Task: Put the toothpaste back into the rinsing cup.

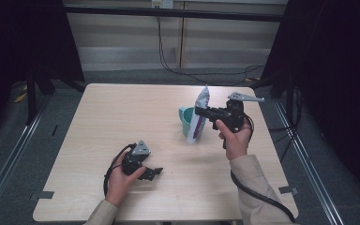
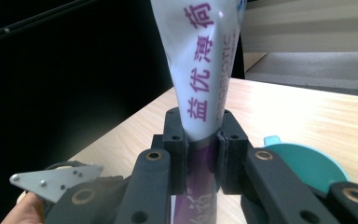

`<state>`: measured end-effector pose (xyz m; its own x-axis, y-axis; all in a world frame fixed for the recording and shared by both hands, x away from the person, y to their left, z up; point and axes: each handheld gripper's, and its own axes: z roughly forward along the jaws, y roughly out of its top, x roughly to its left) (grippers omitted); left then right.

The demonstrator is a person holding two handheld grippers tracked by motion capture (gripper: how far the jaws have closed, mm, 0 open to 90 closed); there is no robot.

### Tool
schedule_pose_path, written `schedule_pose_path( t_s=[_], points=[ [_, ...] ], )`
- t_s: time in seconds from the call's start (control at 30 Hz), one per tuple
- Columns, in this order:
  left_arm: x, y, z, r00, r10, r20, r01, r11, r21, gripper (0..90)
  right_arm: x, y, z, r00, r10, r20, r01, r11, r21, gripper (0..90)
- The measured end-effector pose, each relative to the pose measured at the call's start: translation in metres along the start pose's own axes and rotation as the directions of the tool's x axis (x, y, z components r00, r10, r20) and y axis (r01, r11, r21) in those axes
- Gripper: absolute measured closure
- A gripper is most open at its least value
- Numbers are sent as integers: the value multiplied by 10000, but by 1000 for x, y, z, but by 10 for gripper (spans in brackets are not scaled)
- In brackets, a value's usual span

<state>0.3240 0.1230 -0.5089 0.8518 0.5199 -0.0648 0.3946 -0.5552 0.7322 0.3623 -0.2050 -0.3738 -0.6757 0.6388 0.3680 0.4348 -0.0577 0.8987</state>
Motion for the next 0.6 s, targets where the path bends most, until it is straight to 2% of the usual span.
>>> schedule_pose_path(
  t_s=[0.23,0.6],
  points=[
    [-4,1,2,9991,384,-197,-381,9991,171,136,1,8,2,10000,-65,46,65,9999,-142,769],
    [-4,1,2,9992,359,-193,-356,9992,176,125,0,19,4,9997,-209,136,213,9992,-345,769]
  ],
)
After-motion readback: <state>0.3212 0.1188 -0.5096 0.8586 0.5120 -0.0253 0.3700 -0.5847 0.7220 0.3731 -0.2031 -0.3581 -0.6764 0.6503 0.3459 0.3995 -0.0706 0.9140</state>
